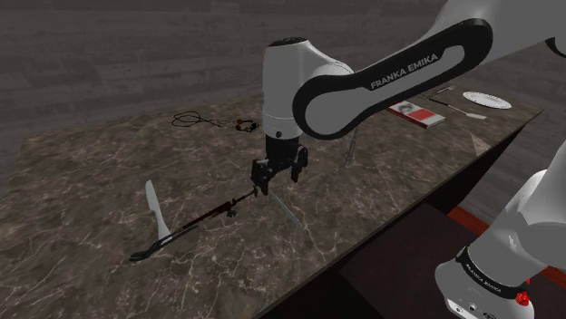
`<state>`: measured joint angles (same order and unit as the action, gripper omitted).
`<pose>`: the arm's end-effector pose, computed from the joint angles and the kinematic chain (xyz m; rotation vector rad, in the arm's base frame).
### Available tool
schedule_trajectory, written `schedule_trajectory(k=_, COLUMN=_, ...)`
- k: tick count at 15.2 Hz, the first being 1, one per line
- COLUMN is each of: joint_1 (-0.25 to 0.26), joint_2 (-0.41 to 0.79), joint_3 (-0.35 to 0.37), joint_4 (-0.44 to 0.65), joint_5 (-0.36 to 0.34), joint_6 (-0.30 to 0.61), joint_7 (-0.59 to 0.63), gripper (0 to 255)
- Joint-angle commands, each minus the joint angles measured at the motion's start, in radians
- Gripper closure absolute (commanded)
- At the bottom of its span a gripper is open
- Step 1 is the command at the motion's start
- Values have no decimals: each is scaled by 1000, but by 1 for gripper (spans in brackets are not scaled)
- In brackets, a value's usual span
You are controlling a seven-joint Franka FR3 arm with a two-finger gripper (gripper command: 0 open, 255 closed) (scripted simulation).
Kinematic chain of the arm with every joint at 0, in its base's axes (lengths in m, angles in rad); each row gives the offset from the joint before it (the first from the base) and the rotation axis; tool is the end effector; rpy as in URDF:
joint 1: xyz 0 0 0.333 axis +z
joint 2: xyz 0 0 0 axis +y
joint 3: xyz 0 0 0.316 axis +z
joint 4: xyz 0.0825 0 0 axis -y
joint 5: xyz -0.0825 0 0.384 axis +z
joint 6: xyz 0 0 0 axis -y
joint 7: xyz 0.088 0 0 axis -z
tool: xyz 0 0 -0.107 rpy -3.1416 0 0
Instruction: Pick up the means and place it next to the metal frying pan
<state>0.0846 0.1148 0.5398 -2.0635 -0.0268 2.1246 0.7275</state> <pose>0.4593 0.3238 0.3834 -3.1321 0.1416 0.0810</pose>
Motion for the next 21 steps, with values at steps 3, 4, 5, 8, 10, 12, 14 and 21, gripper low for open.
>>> schedule_trajectory(k=3, joint_1=6, joint_2=37, joint_3=-2, joint_4=-17, joint_5=-23, joint_6=49, joint_7=18, gripper=0)
schedule_trajectory(k=4, joint_1=8, joint_2=44, joint_3=-3, joint_4=-24, joint_5=-28, joint_6=62, joint_7=22, gripper=0)
schedule_trajectory(k=5, joint_1=9, joint_2=52, joint_3=-4, joint_4=-30, joint_5=-33, joint_6=74, joint_7=25, gripper=0)
schedule_trajectory(k=8, joint_1=10, joint_2=56, joint_3=-5, joint_4=-33, joint_5=-36, joint_6=81, joint_7=27, gripper=0)
schedule_trajectory(k=10, joint_1=10, joint_2=56, joint_3=-5, joint_4=-33, joint_5=-36, joint_6=81, joint_7=27, gripper=0)
schedule_trajectory(k=12, joint_1=10, joint_2=56, joint_3=-5, joint_4=-33, joint_5=-36, joint_6=81, joint_7=27, gripper=0)
schedule_trajectory(k=14, joint_1=10, joint_2=56, joint_3=-5, joint_4=-33, joint_5=-36, joint_6=81, joint_7=27, gripper=255)
schedule_trajectory(k=21, joint_1=10, joint_2=56, joint_3=-5, joint_4=-33, joint_5=-36, joint_6=81, joint_7=27, gripper=255)
